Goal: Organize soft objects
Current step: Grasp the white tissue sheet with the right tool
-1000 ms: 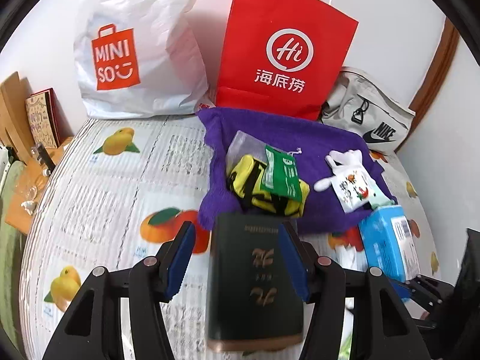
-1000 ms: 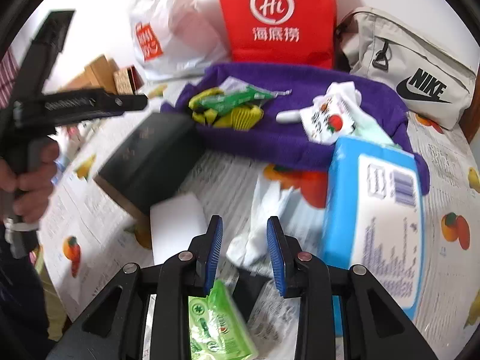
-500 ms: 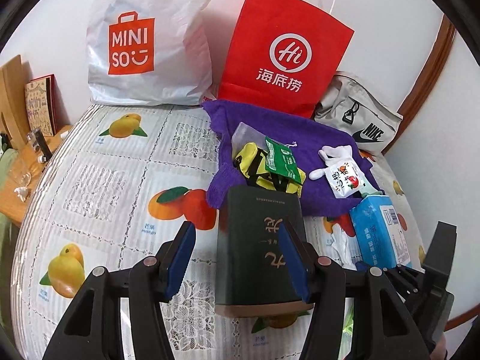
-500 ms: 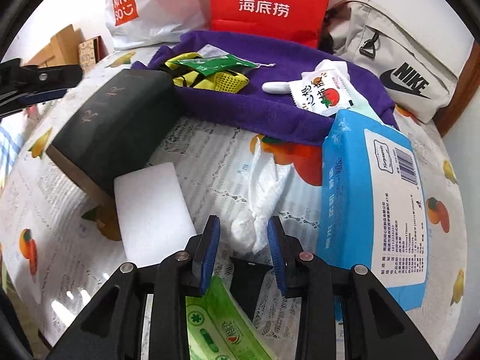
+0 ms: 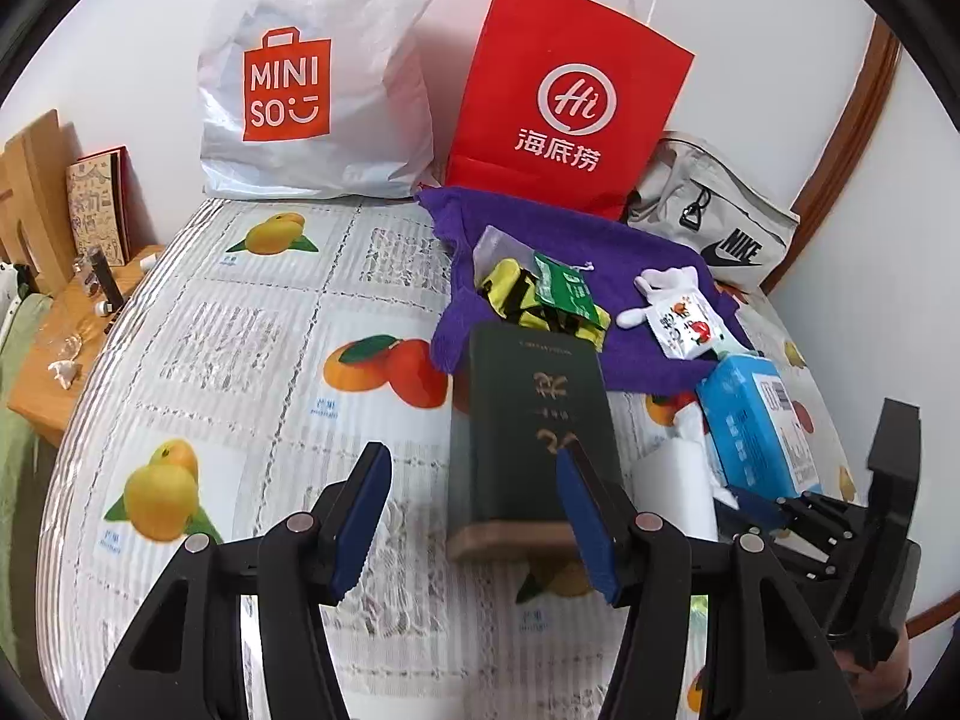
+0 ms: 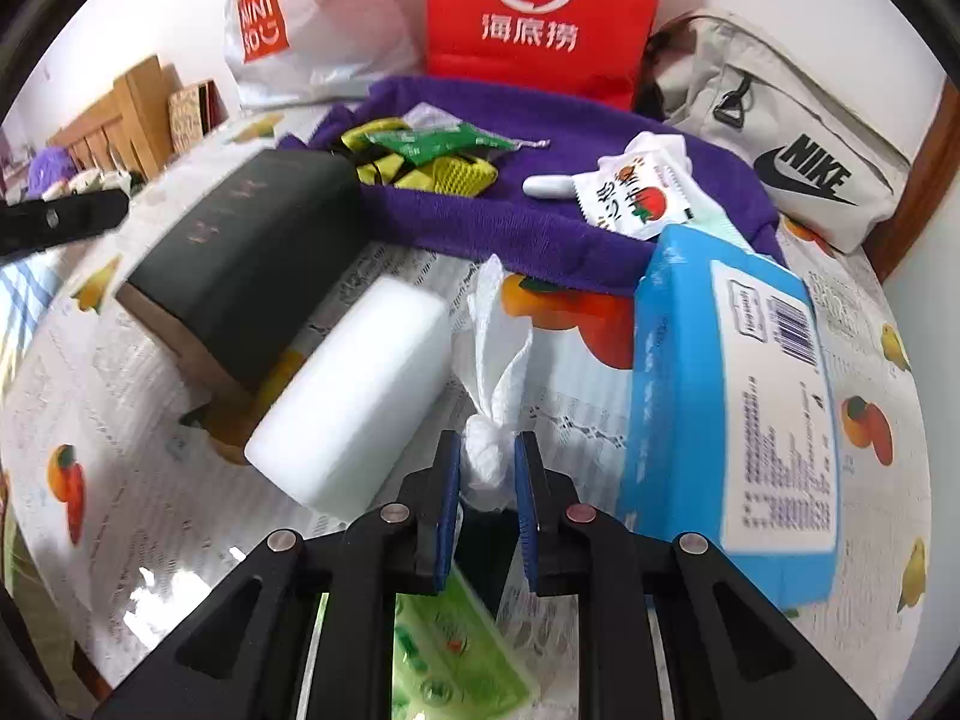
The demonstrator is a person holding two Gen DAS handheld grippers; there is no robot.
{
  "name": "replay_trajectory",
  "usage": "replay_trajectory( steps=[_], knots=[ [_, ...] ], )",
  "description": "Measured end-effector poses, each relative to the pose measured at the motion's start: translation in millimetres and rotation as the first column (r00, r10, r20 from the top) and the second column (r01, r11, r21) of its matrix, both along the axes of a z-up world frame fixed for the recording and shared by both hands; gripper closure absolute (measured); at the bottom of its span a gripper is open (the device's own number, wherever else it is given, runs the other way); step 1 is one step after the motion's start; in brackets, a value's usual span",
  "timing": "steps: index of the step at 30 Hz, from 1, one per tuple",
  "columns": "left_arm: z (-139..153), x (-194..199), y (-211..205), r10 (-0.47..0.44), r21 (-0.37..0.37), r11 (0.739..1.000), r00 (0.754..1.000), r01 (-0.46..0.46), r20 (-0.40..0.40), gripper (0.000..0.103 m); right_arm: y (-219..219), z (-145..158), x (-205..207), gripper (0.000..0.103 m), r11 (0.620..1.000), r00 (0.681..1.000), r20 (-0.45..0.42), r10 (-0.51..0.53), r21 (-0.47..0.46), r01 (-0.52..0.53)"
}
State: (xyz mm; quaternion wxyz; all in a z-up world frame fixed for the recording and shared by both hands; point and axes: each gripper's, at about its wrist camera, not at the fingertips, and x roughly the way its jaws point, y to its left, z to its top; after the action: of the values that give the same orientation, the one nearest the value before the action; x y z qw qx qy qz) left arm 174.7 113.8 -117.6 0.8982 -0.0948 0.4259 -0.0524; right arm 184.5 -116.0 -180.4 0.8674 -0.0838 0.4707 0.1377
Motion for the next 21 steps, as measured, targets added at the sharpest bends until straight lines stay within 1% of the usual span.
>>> replay_trajectory(
  steps=[6,12,15,18,19,20,21],
  knots=[
    [-1,-21,-22,-0.036,0.012,0.999,0.999,0.036,-0.012,0.048,-14,21,-26,0.085,0.998,0.998,0.054,-0.014,0.059,0.011],
    [-10,-41,-55,-0.102,0.013,0.995,0.994,0.102,-0.027,0.047,-37,35,-52,0.085,0.993,0.994,0.1,-0.034,0.113,0.022],
    [-16,-46,-67,-0.123,0.009,0.992,0.992,0.124,-0.038,0.047,-49,38,-66,0.085,0.99,0.993,0.113,-0.031,0.143,0.015],
    [-22,-50,-83,-0.143,0.023,0.989,0.989,0.144,-0.041,0.047,-58,37,-80,0.085,0.983,0.993,0.12,-0.021,0.182,-0.001],
    [-23,-52,-88,-0.152,0.035,0.988,0.988,0.153,-0.041,0.044,-60,36,-84,0.085,0.982,0.992,0.122,-0.019,0.189,-0.004],
    [-24,-52,-93,-0.159,0.046,0.986,0.986,0.161,-0.039,0.039,-64,35,-88,0.085,0.98,0.992,0.123,-0.018,0.197,-0.006],
    [-24,-53,-99,-0.172,0.061,0.983,0.985,0.173,-0.031,0.037,-68,33,-92,0.085,0.978,0.993,0.12,-0.017,0.209,-0.009]
  ],
)
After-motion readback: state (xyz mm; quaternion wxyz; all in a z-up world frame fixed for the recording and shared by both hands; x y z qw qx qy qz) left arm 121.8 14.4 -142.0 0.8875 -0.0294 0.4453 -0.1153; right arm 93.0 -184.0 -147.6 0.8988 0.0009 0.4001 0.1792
